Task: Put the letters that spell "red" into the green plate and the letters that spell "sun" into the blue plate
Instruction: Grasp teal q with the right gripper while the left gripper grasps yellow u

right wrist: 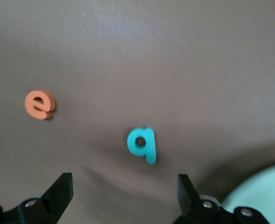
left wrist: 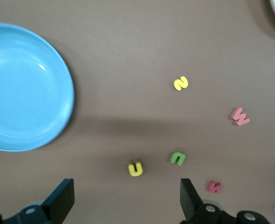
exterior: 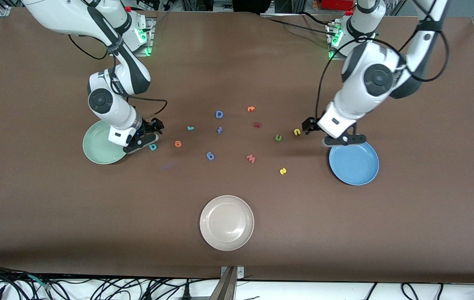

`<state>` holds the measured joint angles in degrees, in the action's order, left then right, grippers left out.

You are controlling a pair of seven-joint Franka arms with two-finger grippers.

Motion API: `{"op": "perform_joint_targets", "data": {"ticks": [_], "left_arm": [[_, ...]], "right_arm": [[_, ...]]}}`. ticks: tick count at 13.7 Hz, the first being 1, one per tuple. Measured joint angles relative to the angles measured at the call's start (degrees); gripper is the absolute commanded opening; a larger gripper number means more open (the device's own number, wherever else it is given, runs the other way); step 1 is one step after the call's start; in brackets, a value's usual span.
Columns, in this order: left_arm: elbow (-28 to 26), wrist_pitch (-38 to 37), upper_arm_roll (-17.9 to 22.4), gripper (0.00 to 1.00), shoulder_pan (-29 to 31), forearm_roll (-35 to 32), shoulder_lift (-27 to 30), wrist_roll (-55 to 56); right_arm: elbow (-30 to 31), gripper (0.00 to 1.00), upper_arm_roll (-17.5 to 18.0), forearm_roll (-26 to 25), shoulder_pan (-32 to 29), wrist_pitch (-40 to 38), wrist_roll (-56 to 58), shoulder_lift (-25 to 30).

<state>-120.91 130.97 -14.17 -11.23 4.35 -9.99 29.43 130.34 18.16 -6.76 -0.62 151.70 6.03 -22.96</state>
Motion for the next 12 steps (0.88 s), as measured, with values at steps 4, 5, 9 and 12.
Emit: {"op": "perform_joint_targets", "data": {"ticks": [4,5,9,12], "left_arm": [[-9.06,13.70,-2.88,1.00,-0.12,-1.14,-0.36,4.25],[-10.26,15.43,-3.24,1.00,-0.21,-3.37,-0.62,6.39],[-12.05,21.16,-3.57,1.00,-0.71,-17.78,-4.18,19.72],[-12.08,23.76,-3.57,1.00,-0.85,-24.87,-8.85,24.71]], "right_arm": [[0.00,0.64,-0.52,-2.54,-0.04,3.41,0.82,-2.12],[-0.02,0.64,-0.59,-2.68,-0.04,3.52,0.97,-2.12],[-0.07,0.64,-0.74,-2.70,-0.05,4.31,1.07,-2.12],[-0.08,0.64,-0.92,-2.70,-0.04,5.64,1.07,-2.37]]}}
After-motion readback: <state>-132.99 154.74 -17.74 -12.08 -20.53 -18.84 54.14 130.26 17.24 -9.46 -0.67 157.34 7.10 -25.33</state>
